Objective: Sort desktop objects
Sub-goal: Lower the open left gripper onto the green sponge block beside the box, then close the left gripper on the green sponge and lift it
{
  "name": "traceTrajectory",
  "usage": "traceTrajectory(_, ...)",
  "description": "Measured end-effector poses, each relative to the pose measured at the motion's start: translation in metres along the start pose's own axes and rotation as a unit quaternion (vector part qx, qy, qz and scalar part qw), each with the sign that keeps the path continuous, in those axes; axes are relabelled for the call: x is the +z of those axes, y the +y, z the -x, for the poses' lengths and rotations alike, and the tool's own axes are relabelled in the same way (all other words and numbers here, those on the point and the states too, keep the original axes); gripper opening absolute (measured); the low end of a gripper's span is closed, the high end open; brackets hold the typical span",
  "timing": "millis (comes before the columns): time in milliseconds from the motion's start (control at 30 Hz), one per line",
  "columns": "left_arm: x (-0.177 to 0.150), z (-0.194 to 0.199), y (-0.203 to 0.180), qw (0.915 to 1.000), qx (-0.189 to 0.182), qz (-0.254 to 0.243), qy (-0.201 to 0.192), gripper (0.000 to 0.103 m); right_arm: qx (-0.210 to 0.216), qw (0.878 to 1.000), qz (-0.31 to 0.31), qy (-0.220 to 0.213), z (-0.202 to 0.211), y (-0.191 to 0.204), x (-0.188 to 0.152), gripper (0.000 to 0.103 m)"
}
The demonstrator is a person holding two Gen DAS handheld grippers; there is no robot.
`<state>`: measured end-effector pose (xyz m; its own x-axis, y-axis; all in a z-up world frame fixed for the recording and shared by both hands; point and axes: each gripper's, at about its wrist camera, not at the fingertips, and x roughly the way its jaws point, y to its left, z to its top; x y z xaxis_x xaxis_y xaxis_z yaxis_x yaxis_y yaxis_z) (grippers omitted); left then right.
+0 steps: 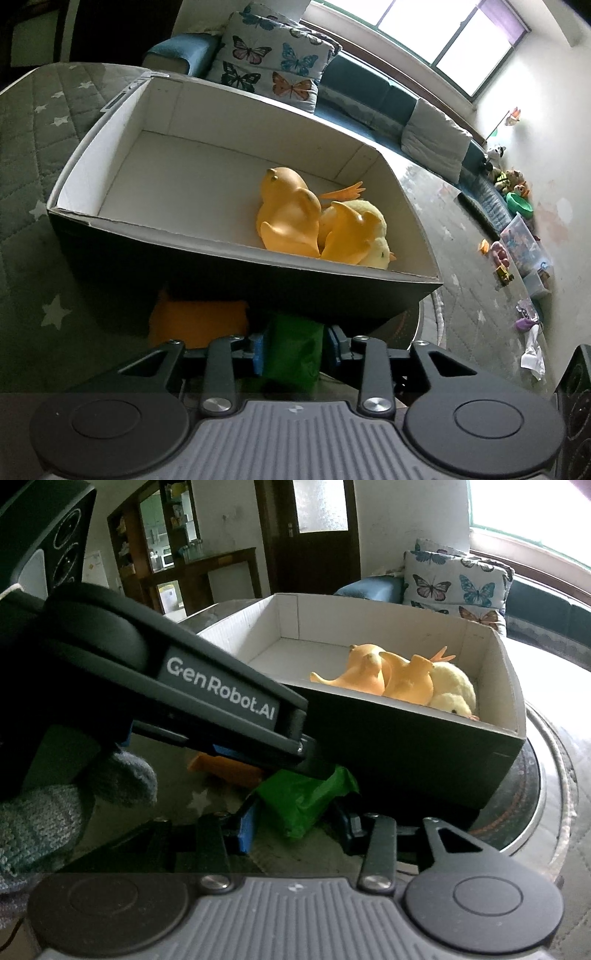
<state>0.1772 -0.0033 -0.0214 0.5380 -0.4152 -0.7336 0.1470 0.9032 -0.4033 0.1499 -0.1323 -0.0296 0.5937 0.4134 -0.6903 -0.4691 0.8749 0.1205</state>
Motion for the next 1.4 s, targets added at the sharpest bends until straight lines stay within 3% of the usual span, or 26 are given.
traceTrajectory(500,-0.001,-0.009,-0.004,0.9998,0.014,-0.007,0.015,0.038,0.0,1.0,0.0,0.002,0.002,0.003,-0.002,0.042)
traceTrajectory(800,-0.001,0.004,-0.012,0.9999,-0.003,-0.008,0.008,0.036,0.001,1.0,0.004,-0.004,0.012,0.004,-0.001,0.042)
traceTrajectory(1133,0.001,0.024,-0.025,0.9995,-0.027,-0.017,-0.008,0.035,-0.015,0.999,0.02,-0.04,0.047,0.007,0.005,0.042)
traceTrajectory(1400,0.015,0.046,-0.039,0.9976,-0.04,-0.033,-0.046,0.035,-0.031,0.995,0.033,-0.084,0.068,0.009,0.02,0.042)
